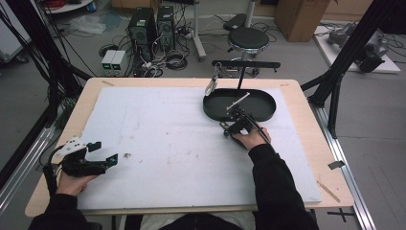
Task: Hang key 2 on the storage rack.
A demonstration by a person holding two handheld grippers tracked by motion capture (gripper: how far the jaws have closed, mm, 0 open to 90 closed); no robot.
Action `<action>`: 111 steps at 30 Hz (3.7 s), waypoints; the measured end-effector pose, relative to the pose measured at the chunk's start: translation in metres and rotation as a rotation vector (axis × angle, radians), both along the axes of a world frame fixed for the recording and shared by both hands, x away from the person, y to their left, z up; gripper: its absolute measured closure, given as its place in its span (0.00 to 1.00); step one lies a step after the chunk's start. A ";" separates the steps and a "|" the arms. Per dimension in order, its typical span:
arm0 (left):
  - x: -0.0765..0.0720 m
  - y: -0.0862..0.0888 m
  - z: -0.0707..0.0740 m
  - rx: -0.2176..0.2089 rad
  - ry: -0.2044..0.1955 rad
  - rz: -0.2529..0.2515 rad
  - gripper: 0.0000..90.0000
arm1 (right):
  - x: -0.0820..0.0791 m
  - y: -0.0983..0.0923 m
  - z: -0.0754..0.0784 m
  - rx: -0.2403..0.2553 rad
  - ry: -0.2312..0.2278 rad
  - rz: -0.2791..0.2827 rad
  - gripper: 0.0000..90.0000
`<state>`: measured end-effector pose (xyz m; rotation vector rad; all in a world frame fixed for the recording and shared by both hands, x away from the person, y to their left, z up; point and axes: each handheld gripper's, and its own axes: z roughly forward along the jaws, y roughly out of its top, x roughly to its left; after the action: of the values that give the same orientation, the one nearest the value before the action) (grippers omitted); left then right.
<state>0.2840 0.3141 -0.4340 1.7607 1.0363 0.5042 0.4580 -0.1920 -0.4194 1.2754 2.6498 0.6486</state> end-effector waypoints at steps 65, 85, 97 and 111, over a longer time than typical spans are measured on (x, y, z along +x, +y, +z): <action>0.002 -0.004 -0.003 0.008 0.014 -0.017 0.12 | 0.017 -0.068 0.124 0.279 -0.104 -0.078 0.96; 0.003 -0.004 -0.003 0.001 0.011 -0.027 0.12 | 0.055 -0.070 0.170 0.237 -0.131 -0.113 0.96; 0.003 -0.003 -0.003 -0.004 0.010 -0.026 0.12 | 0.069 -0.065 0.180 0.241 -0.155 -0.119 0.96; 0.002 -0.002 -0.003 -0.005 0.006 -0.020 0.12 | 0.075 -0.046 0.163 0.151 -0.137 -0.137 0.96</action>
<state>0.2860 0.3122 -0.4369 1.7679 1.0223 0.4832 0.5332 -0.2384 -0.2568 1.3816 2.4196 0.8941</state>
